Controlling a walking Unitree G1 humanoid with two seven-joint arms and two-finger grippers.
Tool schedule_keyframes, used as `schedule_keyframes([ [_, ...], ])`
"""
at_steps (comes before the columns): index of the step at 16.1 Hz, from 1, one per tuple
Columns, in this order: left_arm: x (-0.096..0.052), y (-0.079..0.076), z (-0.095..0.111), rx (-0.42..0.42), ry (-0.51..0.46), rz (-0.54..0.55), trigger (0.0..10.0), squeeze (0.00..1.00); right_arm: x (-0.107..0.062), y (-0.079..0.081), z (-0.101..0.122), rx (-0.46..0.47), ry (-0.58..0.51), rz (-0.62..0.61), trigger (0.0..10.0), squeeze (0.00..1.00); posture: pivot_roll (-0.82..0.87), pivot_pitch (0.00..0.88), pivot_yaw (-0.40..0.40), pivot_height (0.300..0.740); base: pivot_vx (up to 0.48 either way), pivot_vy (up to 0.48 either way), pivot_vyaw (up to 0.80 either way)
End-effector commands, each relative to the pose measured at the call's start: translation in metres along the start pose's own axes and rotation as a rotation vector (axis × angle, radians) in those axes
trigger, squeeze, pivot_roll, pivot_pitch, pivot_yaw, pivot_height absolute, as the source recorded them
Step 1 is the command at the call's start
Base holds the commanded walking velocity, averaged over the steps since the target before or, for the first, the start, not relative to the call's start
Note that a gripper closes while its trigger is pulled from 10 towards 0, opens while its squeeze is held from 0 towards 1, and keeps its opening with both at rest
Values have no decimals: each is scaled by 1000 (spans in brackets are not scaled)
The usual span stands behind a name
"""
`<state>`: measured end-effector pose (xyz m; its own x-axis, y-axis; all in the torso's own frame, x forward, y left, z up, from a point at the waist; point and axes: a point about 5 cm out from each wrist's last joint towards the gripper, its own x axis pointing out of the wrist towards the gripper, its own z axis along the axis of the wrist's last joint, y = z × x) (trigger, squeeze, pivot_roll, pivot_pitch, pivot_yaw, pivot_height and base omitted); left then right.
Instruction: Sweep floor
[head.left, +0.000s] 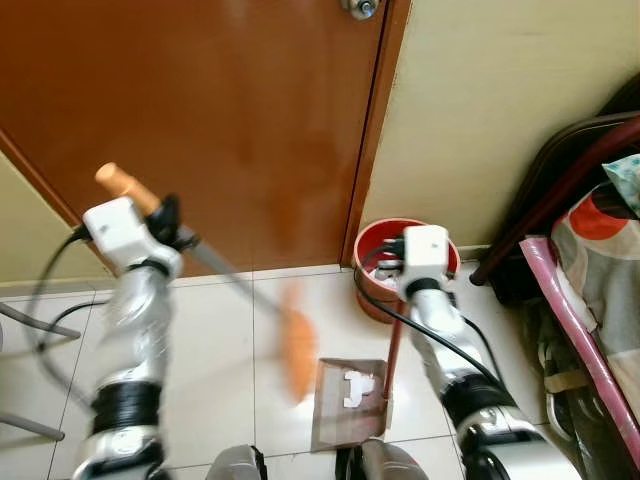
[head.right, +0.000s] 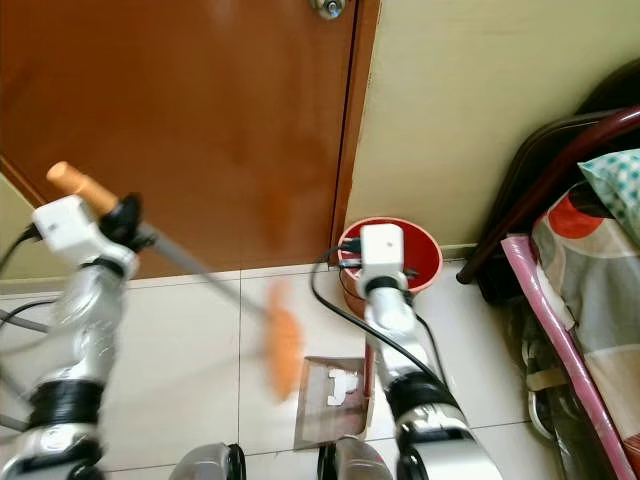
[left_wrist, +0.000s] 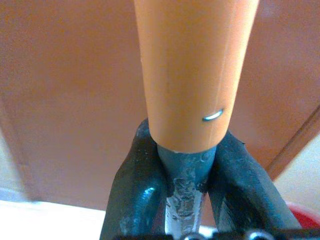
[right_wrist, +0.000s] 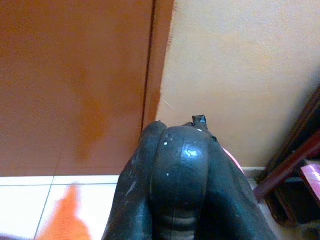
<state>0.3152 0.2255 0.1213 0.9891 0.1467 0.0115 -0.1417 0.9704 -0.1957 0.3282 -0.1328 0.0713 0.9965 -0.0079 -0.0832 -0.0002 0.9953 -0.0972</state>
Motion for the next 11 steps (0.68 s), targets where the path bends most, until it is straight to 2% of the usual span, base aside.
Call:
schedule_keyframes([
  [1,-9,12,-8,110,20,-13,10000,0,-3,-12,4,15,-30,-22,10000,0,35,97,-24,740,0,0,0],
  [4,-26,19,-23,175,68,-62,10000,0,-14,-28,6,57,-90,-35,10000,0,28,89,-18,740,0,0,0],
  [5,-32,18,-27,210,80,-95,10000,0,-18,-34,6,82,-109,-38,10000,0,30,76,-15,740,0,0,0],
  [6,-42,12,-36,226,97,-151,10000,0,-32,-44,5,142,-138,-41,10000,0,29,57,-11,740,0,0,0],
  [9,-46,0,-39,266,79,-216,10000,0,-44,-52,2,168,-147,-37,10000,0,30,31,-4,740,0,0,0],
  [11,-46,-3,-39,255,79,-227,10000,0,-47,-56,3,167,-146,-54,10000,0,23,18,-3,740,0,-167,0],
])
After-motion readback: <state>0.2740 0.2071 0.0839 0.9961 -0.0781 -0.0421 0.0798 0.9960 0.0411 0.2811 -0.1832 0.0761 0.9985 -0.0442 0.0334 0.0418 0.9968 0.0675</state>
